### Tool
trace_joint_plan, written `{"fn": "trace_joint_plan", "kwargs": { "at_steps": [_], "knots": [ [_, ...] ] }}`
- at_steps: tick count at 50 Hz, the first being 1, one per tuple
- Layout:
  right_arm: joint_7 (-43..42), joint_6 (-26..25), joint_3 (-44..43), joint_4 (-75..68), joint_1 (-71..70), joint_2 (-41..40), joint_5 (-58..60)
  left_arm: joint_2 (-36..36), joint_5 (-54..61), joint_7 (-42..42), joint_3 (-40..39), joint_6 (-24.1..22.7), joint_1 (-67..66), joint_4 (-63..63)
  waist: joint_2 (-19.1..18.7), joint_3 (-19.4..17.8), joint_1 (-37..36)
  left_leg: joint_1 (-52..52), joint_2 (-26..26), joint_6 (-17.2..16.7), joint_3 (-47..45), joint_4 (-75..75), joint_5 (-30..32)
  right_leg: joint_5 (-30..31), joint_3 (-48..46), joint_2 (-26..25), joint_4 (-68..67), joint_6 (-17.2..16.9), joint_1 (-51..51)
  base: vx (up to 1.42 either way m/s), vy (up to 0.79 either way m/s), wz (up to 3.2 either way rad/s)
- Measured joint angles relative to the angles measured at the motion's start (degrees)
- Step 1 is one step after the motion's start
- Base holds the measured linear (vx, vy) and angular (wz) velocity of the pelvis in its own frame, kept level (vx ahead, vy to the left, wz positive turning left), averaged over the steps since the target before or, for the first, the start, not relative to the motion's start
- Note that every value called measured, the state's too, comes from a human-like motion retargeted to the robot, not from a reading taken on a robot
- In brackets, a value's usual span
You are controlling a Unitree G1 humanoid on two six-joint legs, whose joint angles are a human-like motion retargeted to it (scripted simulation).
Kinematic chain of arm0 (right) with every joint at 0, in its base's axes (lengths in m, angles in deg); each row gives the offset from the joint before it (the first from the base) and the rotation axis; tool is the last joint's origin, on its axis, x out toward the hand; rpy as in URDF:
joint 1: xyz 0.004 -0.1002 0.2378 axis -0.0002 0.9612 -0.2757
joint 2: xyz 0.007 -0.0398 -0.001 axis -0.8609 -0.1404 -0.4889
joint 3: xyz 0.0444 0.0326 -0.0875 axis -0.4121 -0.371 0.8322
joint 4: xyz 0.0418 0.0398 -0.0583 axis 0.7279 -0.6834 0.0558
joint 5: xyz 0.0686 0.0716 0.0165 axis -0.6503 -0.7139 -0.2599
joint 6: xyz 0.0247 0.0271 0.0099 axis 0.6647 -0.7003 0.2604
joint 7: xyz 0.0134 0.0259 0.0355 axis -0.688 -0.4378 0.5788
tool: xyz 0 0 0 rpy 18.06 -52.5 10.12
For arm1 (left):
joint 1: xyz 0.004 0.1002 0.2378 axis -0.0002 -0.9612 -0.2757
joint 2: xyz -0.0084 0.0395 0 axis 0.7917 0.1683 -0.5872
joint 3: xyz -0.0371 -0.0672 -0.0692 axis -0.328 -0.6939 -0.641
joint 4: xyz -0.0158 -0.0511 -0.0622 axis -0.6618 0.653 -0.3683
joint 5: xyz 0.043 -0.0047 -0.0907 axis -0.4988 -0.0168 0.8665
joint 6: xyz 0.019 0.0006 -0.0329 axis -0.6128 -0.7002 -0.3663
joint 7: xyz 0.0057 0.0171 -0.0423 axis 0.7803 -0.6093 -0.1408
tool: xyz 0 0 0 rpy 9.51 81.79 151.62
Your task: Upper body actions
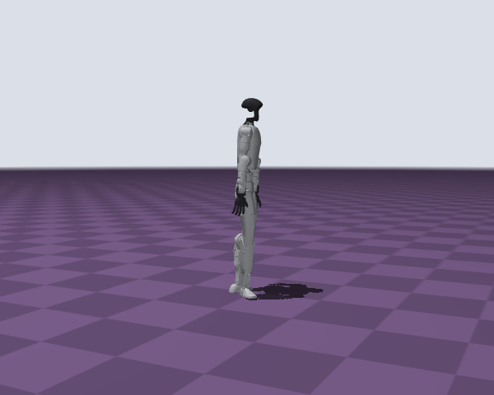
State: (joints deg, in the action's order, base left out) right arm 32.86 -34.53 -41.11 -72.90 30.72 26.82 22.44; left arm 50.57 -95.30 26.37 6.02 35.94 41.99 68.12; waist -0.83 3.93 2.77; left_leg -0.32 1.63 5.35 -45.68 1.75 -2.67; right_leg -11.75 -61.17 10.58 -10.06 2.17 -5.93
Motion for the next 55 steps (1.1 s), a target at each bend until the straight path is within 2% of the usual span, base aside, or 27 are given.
{"fn": "trace_joint_plan", "kwargs": {
  "at_steps": [2,8,9,10,11,12,13,15,17,20,23,28,33,37,40,45,47,48,50,52,55],
  "knots": [
    [-0.20,0.13,-0.84,-0.72,-0.80,0.63,-1.85,-0.39,0.16,-0.38,-1.63,-0.12,-0.29,0.26,-0.58,0.66,-0.14,-0.10,1.08,-1.09,-4.36,-0.98,-1.18,0.26,-8.00,-0.63,-0.39,1.08,1.32,-0.52,0.30,-3.23],
    [-2.60,0.95,-3.13,-3.72,-2.34,2.90,-8.25,-2.58,-0.04,-1.28,-6.89,0.42,-2.23,0.08,-2.26,4.13,-5.76,-0.82,1.51,-5.85,-17.68,-2.83,-2.90,0.99,-12.39,-2.20,-4.80,5.14,1.28,-0.54,0.33,-3.28],
    [-2.86,0.74,-3.58,-4.14,-2.33,3.09,-8.90,-3.04,0.37,-1.60,-7.52,0.48,-2.46,0.14,-2.24,4.32,-5.64,-1.34,1.17,-6.73,-18.79,-3.51,-2.89,1.08,-12.31,-2.66,-3.65,4.28,1.99,-0.53,0.25,-1.88],
    [-3.09,0.49,-4.04,-4.57,-2.33,3.24,-9.54,-3.52,0.86,-1.91,-8.13,0.51,-2.64,0.22,-2.07,4.41,-5.31,-1.94,0.68,-7.58,-19.63,-4.28,-2.85,1.06,-11.56,-3.07,-2.08,2.72,2.65,-0.42,0.25,-1.51],
    [-3.30,0.32,-4.39,-5.03,-2.10,3.27,-10.09,-3.86,1.38,-2.00,-8.47,0.36,-2.93,0.31,-1.63,4.37,-4.90,-2.75,-0.02,-8.21,-18.83,-5.19,-2.53,0.23,-10.38,-4.06,0.25,2.95,2.73,-0.33,0.24,-1.52],
    [-3.35,0.11,-4.77,-5.48,-1.84,3.23,-10.59,-4.00,1.77,-1.87,-8.71,0.27,-3.18,0.41,-1.07,4.47,-5.27,-3.50,-0.76,-8.77,-18.56,-5.93,-1.95,-0.70,-6.76,-4.13,0.74,2.88,2.08,-0.25,0.21,-2.04],
    [-3.08,-0.20,-5.20,-5.91,-1.53,3.05,-10.95,-3.75,1.88,-1.29,-8.74,0.28,-3.35,0.52,-0.28,4.83,-7.21,-4.10,-1.55,-9.18,-19.38,-6.31,-0.82,-1.83,1.76,-2.36,-2.44,2.22,-0.04,-0.29,0.15,-1.69],
    [-1.61,-1.89,-6.83,-6.05,-0.37,2.57,-11.29,-4.19,1.30,-0.67,-7.77,0.67,-3.64,0.92,-2.13,6.29,-4.13,-3.50,0.87,-9.15,-14.36,-8.23,2.69,-1.32,1.34,-0.23,-4.95,1.68,-2.10,-0.32,0.10,-0.60],
    [-1.09,-2.90,-7.30,-6.05,0.55,1.96,-10.96,-4.79,2.14,-1.71,-7.34,0.69,-4.29,1.60,0.39,6.49,-7.17,-5.10,-1.13,-8.63,-15.75,-10.30,6.13,-0.79,4.95,-0.71,-2.20,2.02,-1.62,-0.36,0.12,-1.81],
    [-0.73,-1.85,-7.20,-6.05,0.96,0.65,-10.19,-4.70,3.56,-1.76,-6.20,-0.12,-5.00,1.66,2.00,5.75,-5.78,-5.68,-0.92,-5.27,-9.10,-15.00,11.18,1.58,6.38,0.41,0.29,1.89,-0.79,-0.35,0.08,-1.44],
    [-0.37,-1.81,-5.11,-5.68,0.32,0.25,-7.16,-5.21,2.71,-1.83,-7.10,-0.25,-6.19,1.11,3.43,5.13,-5.96,-4.58,-1.76,-2.57,-1.35,-20.41,12.95,2.70,15.15,1.66,0.54,3.01,-2.29,-0.23,0.14,-2.15],
    [-0.22,-2.29,-2.02,-4.00,-1.64,0.20,-2.29,-5.41,2.69,-1.09,-7.03,0.08,-7.13,1.90,2.78,5.17,-5.53,-1.35,-2.47,-6.75,8.50,-23.39,9.55,5.44,29.54,-0.95,1.49,5.18,-5.95,-0.21,0.11,-2.38],
    [0.51,-1.50,-1.29,-1.69,-3.39,0.15,-3.24,-4.71,1.54,-0.30,-5.82,0.63,-6.54,0.73,0.81,3.95,-4.18,0.57,-0.44,-7.34,10.36,-18.07,5.40,7.72,40.83,-5.05,0.90,5.96,-8.51,-0.16,0.05,-2.09],
    [0.00,-0.90,-1.28,-0.53,-3.56,0.24,-4.41,-3.87,1.08,-0.26,-5.22,0.79,-5.59,-1.54,-0.18,2.37,-3.67,4.10,0.40,-8.95,17.67,-14.90,2.97,9.54,47.84,-8.54,1.18,6.38,-8.65,-0.05,0.02,-1.76],
    [-1.40,-0.72,-1.40,-1.06,-3.59,0.73,-4.57,-3.68,1.96,-0.10,-5.63,0.72,-4.39,-3.28,-0.03,1.34,-3.89,7.83,-0.41,-9.56,26.36,-14.69,1.08,11.33,52.65,-10.25,2.25,6.46,-8.36,-0.02,0.01,-1.51],
    [-2.66,-1.29,-1.63,-3.63,-2.93,2.06,-3.27,-3.92,3.10,0.85,-6.28,-0.62,-3.29,-6.19,-0.14,0.15,-5.88,13.16,-5.54,-9.63,47.91,-11.70,-1.27,13.96,58.43,-12.89,4.48,6.41,-7.21,0.08,-0.04,-1.51],
    [-2.24,-1.97,-1.86,-4.63,-2.41,2.48,-2.65,-3.98,3.29,0.87,-5.97,-1.02,-3.26,-6.54,-0.33,-0.79,-8.06,13.00,-7.38,-9.43,54.28,-8.22,0.64,14.98,61.86,-14.61,4.95,6.26,-6.26,0.20,-0.02,-1.86],
    [-1.79,-2.39,-2.25,-5.01,-2.08,2.67,-2.33,-4.04,3.22,0.89,-5.83,-1.13,-3.33,-6.48,-0.51,-0.98,-8.54,12.64,-8.25,-8.41,56.35,-6.64,4.18,15.43,62.98,-15.22,5.31,6.08,-5.77,0.27,0.02,-1.32],
    [-0.55,-3.36,-3.21,-5.42,-1.29,2.88,-1.96,-4.30,2.93,1.07,-5.86,-1.24,-3.82,-5.95,-0.83,-0.36,-6.73,11.67,-8.67,-7.51,57.05,-6.16,2.56,16.05,63.25,-15.39,6.07,5.55,-5.27,0.29,0.04,-0.56],
    [0.74,-4.58,-3.89,-5.30,-0.87,2.56,-2.52,-4.41,2.68,1.67,-6.80,-1.03,-4.30,-4.95,-1.76,0.15,-4.04,11.20,-5.32,-8.51,48.65,-6.05,1.73,16.46,62.50,-16.27,6.48,5.29,-4.92,0.28,0.00,-0.30],
    [0.57,-4.40,-5.04,-4.81,-0.22,1.16,-6.02,-4.48,2.12,2.14,-7.88,-0.65,-4.87,-3.81,-0.92,-0.86,-0.77,9.43,-6.62,-8.95,52.56,-5.21,2.87,16.12,63.29,-15.72,5.91,4.85,-3.65,0.21,-0.01,-0.33]
  ]
}}
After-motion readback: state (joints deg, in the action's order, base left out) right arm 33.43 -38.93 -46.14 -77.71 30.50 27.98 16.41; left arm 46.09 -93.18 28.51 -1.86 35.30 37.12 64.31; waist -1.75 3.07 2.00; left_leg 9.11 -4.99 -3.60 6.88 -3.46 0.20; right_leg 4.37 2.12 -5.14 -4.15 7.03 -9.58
